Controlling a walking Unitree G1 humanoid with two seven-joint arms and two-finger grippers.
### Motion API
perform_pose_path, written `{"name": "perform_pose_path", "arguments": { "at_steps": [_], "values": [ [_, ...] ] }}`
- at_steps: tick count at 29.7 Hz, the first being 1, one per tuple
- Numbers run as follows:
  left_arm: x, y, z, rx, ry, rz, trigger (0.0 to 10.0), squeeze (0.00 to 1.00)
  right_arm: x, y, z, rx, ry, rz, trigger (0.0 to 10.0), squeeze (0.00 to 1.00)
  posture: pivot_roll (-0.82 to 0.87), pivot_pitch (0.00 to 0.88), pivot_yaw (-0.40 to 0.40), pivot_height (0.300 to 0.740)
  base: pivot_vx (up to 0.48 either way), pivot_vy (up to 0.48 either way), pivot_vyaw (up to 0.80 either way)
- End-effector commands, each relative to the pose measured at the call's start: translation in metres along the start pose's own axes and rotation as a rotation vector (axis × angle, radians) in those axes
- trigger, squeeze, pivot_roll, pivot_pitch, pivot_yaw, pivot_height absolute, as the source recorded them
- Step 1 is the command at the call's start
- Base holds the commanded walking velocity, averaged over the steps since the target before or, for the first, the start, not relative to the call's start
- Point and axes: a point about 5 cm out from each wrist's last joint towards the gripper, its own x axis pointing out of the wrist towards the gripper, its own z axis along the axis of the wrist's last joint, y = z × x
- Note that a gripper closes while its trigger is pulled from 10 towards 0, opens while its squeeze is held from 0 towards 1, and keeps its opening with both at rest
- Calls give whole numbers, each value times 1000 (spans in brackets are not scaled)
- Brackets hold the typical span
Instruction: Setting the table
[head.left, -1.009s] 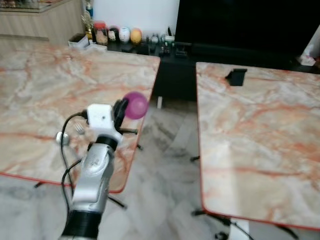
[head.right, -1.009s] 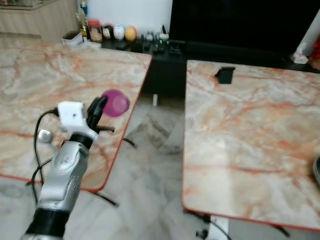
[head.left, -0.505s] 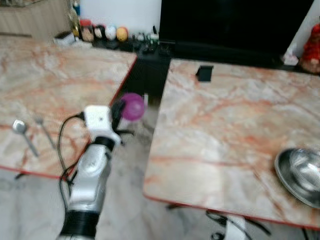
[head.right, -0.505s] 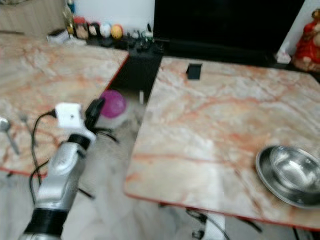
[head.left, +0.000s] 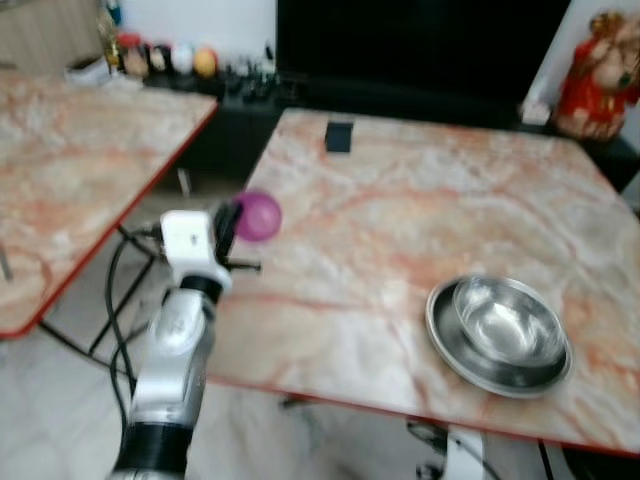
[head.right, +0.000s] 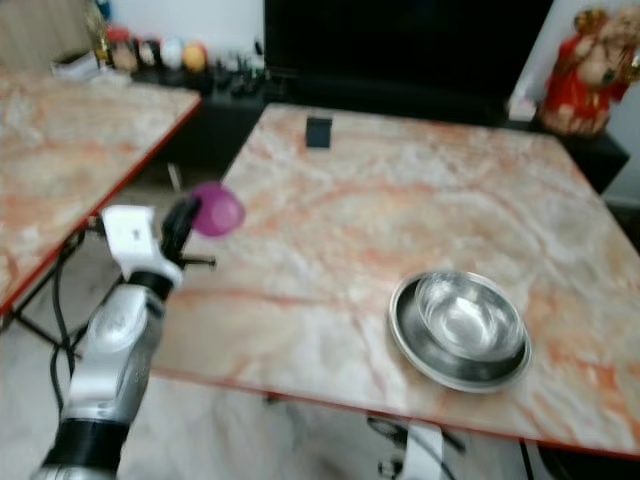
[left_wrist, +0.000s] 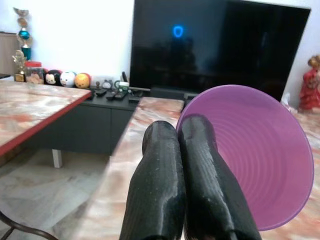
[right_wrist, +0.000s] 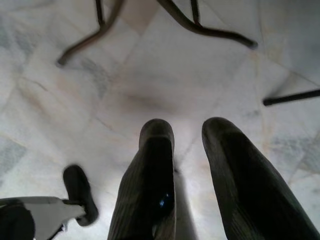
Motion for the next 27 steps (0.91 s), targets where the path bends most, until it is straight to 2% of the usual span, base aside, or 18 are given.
{"name": "perform_pose_path", "arguments": {
  "at_steps": [1, 8, 18, 22, 24, 27],
  "values": [
    [2, -10, 2, -7, -7, -34, 10000, 0, 0, -9, 1, 3, -1, -24, 10000, 0, 90, 0, -29, 740, 0, -480, 0],
    [4, -7, 0, 9, 7, -45, 10000, 0, 0, -10, 0, 0, 0, -23, 10000, 0, 87, 0, -31, 740, 0, -459, 0],
    [10, 5, -3, 26, 62, -59, 10000, 0, 0, -11, -1, -5, 2, -23, 10000, 0, 83, 0, -35, 740, 0, 0, 0],
    [23, 8, -3, 41, 113, -86, 10000, 0, 0, -12, -1, -8, 3, -24, 10000, 0, 84, 0, -36, 740, 0, 0, 0],
    [24, 8, -3, 42, 119, -88, 10000, 0, 0, -12, -1, -8, 3, -24, 10000, 0, 84, 0, -36, 740, 0, 0, 0],
    [35, 6, 0, -12, 140, -100, 10000, 0, 0, -12, -1, -7, 3, -23, 10000, 0, 84, 0, -36, 740, 0, 0, 0]
  ]
}}
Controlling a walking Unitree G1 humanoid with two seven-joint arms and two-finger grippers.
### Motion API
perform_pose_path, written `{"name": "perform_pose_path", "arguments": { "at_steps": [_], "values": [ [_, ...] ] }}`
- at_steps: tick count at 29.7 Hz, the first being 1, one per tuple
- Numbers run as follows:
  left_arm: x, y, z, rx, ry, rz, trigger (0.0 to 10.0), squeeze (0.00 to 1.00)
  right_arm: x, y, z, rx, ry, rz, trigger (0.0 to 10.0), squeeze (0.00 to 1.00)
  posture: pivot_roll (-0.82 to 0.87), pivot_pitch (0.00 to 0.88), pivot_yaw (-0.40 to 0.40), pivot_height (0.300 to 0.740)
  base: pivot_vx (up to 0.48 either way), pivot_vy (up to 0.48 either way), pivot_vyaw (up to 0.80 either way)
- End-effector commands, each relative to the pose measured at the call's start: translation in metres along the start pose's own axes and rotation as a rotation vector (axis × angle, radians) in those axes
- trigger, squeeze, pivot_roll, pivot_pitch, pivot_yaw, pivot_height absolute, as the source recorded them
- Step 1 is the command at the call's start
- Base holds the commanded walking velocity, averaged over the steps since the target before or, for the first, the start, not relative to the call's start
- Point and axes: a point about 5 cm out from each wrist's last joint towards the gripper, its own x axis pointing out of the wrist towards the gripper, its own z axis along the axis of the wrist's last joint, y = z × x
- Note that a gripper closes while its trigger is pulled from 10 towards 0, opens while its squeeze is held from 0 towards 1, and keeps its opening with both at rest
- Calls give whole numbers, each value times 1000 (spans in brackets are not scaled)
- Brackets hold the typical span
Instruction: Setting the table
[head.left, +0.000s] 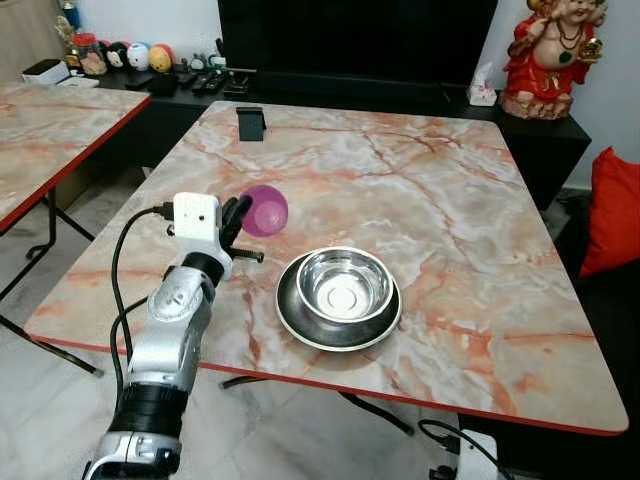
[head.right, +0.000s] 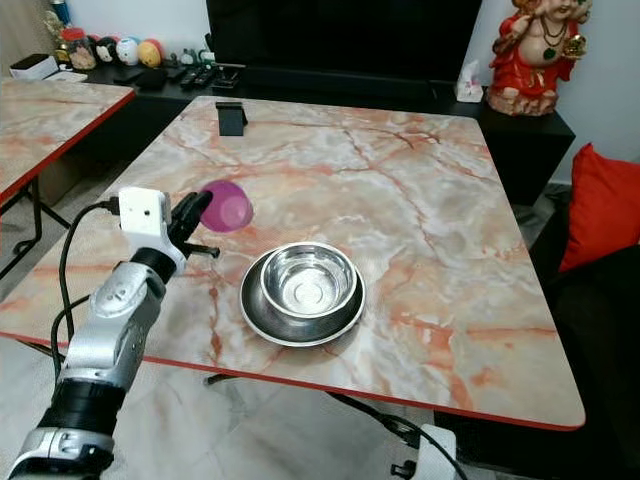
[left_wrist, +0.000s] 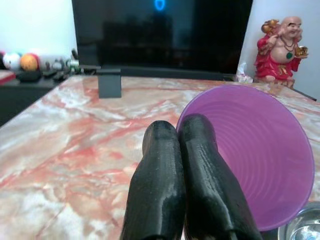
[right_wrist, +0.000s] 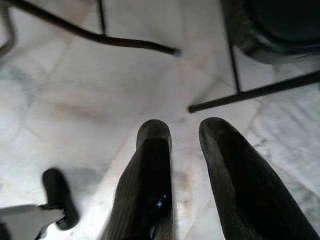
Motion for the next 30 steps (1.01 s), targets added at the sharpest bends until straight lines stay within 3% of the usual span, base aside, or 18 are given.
{"name": "perform_pose_path", "arguments": {
  "at_steps": [1, 5, 10, 13, 17, 26, 30],
  "values": [
    [7, 1, 1, -14, 29, -2, 10000, 0, 0, -2, 0, -1, -1, -5, 10000, 0, 84, 0, -36, 740, 0, 0, 0],
    [27, 2, -1, -39, 140, 40, 10000, 0, 0, -2, 1, 5, -2, -4, 10000, 0, 76, 0, -41, 740, 0, 0, 0],
    [36, 5, -5, -75, 217, 96, 10000, 0, 0, -2, 1, 9, -2, -3, 10000, 0, 74, 0, -44, 740, 0, 0, 0],
    [42, 2, -8, -137, 282, 117, 10000, 0, 0, -2, 0, 11, 0, -2, 10000, 0, 74, 0, -49, 740, 0, 0, 0],
    [51, 0, 3, -171, 319, 135, 10000, 0, 0, -3, 0, 12, 3, -2, 10000, 0, 73, 9, -53, 740, 0, 0, 0],
    [49, -3, 13, -145, 408, 102, 10000, 0, 0, -4, 0, 6, 6, 4, 10000, 0, 81, 20, -58, 740, 0, 0, 0],
    [47, -1, 13, -106, 491, 94, 10000, 0, 0, -5, 0, 3, 10, 9, 10000, 0, 89, 22, -60, 740, 0, 0, 0]
  ]
}}
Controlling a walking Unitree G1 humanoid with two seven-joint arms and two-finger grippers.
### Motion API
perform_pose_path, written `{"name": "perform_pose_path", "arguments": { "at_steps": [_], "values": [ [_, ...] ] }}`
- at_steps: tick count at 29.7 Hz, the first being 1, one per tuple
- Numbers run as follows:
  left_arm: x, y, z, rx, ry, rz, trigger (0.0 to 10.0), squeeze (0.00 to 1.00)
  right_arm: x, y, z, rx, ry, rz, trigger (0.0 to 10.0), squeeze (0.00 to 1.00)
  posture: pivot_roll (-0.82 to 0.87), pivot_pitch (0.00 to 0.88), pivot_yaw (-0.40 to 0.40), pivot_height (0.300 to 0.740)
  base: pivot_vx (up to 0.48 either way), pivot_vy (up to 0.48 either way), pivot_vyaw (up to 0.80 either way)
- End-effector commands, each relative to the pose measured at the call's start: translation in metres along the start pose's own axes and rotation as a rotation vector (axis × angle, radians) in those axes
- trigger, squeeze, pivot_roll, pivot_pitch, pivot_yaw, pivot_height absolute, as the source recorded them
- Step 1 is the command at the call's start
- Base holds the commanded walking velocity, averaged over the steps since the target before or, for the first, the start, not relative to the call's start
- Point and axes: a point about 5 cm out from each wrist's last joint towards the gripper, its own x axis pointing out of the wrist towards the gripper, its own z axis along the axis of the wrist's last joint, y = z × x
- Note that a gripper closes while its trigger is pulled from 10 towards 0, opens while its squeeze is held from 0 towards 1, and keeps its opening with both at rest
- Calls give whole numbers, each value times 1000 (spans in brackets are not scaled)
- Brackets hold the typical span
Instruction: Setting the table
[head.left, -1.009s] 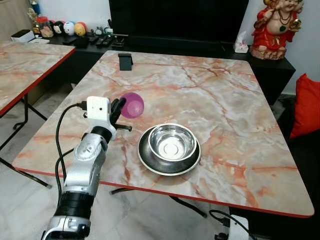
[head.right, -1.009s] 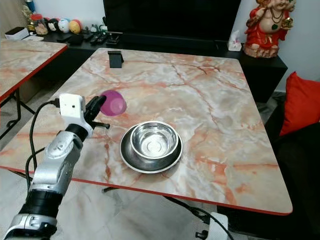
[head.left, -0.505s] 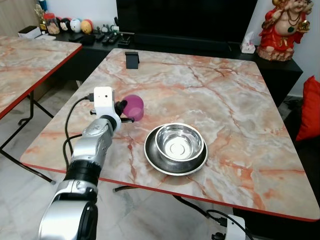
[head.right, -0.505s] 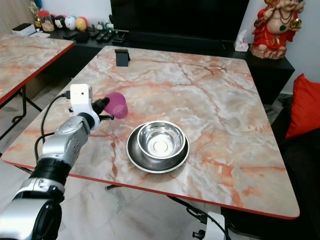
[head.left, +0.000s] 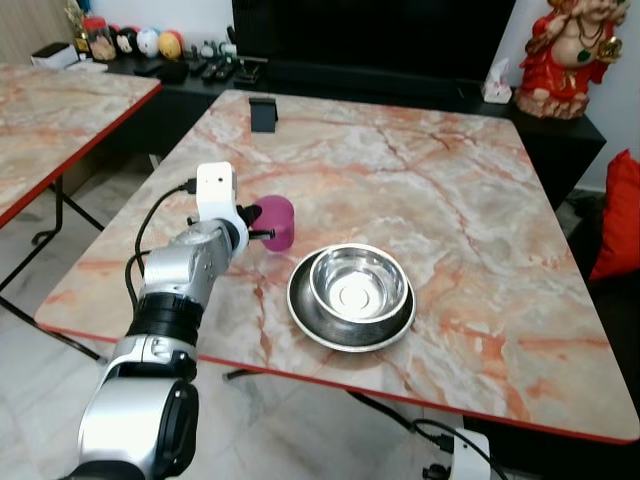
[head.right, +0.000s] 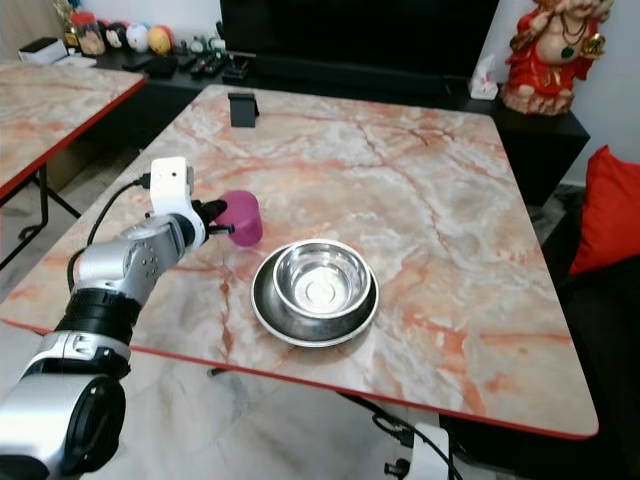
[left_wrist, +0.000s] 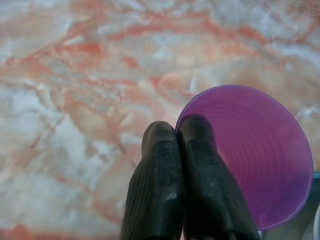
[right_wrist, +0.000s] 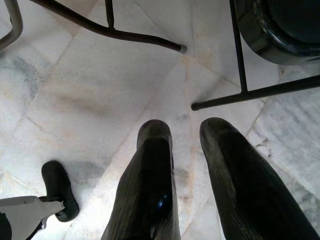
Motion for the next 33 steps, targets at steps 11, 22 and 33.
{"name": "perform_pose_path", "arguments": {
  "at_steps": [11, 22, 33],
  "values": [
    [-7, -17, 2, 22, 88, -37, 10000, 0, 0, -4, -2, 4, 15, -8, 10000, 0, 97, 25, -61, 740, 0, 0, 0],
    [-9, -20, 4, 53, 105, -56, 10000, 0, 0, -3, -3, 6, 16, -3, 10000, 0, 102, 19, -51, 740, 0, 0, 0],
    [-11, -21, 0, 80, 117, -43, 10000, 0, -1, -2, -4, 5, 21, 1, 10000, 0, 102, 4, -47, 740, 0, 0, 0]
  ]
}}
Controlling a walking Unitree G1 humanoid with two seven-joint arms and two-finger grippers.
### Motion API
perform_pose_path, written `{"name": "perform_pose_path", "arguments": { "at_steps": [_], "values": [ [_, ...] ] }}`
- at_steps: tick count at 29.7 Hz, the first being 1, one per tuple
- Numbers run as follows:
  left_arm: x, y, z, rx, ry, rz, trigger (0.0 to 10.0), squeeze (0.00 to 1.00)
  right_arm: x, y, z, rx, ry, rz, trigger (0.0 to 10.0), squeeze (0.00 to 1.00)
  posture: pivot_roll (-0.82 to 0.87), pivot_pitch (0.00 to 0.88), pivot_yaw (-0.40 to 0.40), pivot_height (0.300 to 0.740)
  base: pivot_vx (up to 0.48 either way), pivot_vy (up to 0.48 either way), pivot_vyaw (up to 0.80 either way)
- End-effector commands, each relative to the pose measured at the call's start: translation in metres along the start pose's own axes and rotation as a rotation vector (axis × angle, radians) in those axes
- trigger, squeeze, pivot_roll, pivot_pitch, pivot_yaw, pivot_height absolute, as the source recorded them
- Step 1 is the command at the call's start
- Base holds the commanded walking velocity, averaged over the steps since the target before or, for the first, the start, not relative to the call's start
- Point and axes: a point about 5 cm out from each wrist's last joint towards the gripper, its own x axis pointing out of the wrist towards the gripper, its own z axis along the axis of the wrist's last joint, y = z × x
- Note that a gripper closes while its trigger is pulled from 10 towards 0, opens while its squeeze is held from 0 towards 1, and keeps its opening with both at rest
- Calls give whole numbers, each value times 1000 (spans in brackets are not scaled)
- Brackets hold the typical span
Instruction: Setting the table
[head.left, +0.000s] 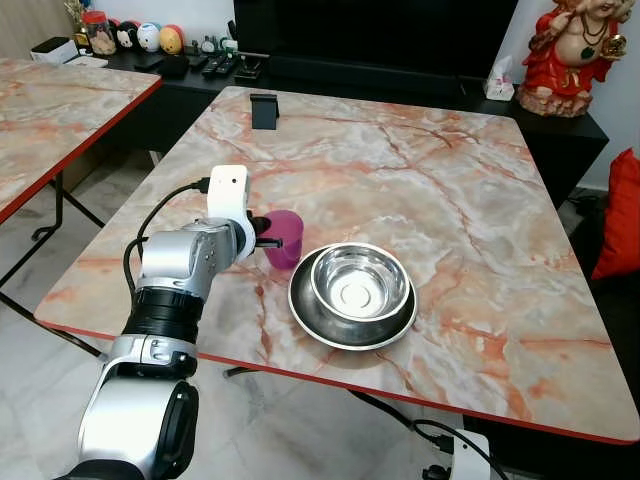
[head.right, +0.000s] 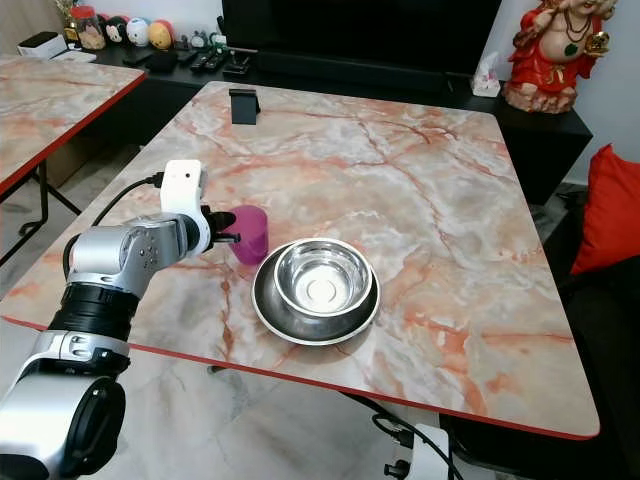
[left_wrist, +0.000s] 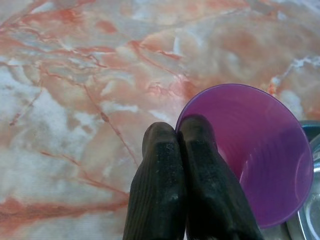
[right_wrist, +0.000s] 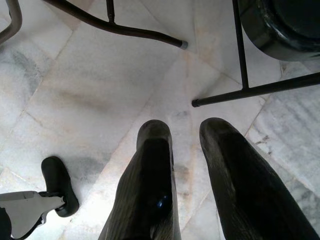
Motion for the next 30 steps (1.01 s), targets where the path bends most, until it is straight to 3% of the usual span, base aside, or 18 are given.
{"name": "perform_pose_path", "arguments": {
  "at_steps": [1, 25, 26, 27, 28, 30],
  "values": [
    [-1, -1, -1, 22, 3, 7, 10000, 0, -1, -2, -4, 6, 13, -7, 10000, 0, 102, 1, -45, 740, 0, 0, 0],
    [2, -2, -8, 42, 4, 52, 10000, 16, -1, -2, -4, 10, 17, -5, 10000, 0, 98, 12, -49, 740, 0, 0, 0],
    [2, -2, -8, 40, 2, 52, 10000, 98, -1, -2, -4, 10, 17, -5, 10000, 0, 98, 13, -49, 740, 0, 0, 0],
    [2, -1, -7, 39, -3, 56, 10000, 380, -1, -2, -4, 10, 17, -5, 10000, 0, 98, 13, -49, 740, 0, 0, 0],
    [2, 0, -6, 38, -6, 60, 10000, 463, -1, -2, -4, 11, 17, -6, 10000, 0, 98, 13, -49, 740, 0, 0, 0],
    [2, 1, -4, 36, -12, 64, 10000, 471, 0, -2, -4, 11, 17, -5, 10000, 0, 98, 14, -49, 740, 0, 0, 0]
  ]
}}
